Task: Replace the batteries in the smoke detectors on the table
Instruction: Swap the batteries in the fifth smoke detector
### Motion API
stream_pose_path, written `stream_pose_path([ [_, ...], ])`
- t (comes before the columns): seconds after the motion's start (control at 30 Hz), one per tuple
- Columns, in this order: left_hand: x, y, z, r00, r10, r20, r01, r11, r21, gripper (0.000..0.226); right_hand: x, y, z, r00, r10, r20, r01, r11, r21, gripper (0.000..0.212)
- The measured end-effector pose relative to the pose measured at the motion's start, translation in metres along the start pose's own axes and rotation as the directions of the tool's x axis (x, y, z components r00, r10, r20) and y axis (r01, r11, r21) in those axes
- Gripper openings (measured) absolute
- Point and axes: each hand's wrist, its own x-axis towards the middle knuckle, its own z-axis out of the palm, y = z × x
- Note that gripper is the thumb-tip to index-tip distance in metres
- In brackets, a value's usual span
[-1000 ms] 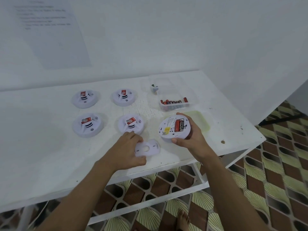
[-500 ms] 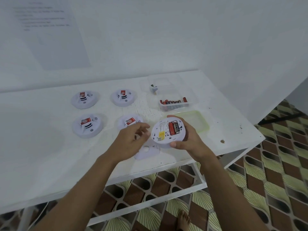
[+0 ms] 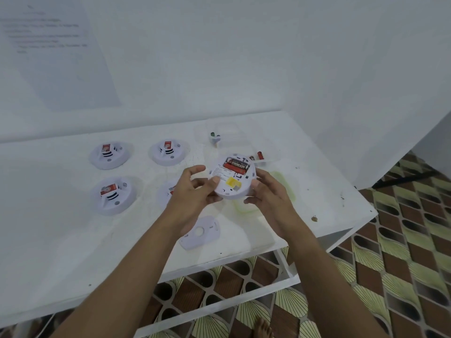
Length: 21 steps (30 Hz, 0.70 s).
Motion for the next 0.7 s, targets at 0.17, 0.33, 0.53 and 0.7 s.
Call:
stream_pose_path([
  [0.17,0.002,-0.003,0.018,0.997,0.034,-0.069,-0.034,0.999,-0.008,0.05,0.008,-0.013,0.002,0.999,0.039,-0.024,-0.038,0.999,0.018,0.027],
  [0.33,0.007,-0.004,0.026,0.998,0.05,-0.042,-0.046,0.995,0.092,0.051,0.022,-0.02,-0.007,0.994,0.059,-0.089,-0.058,0.998,0.016,0.025],
  [0.53,0.02,0.002,0.023,0.997,0.076,-0.018,-0.071,0.978,0.195,0.022,0.035,-0.031,-0.027,1.0,0.029,0.006,-0.028,0.985,-0.168,0.024],
  [0.7,0.023,0.008,0.025,0.992,0.085,0.09,-0.107,0.951,0.29,0.027,0.046,-0.034,-0.039,0.994,0.073,0.086,-0.046,0.959,-0.281,0.025],
])
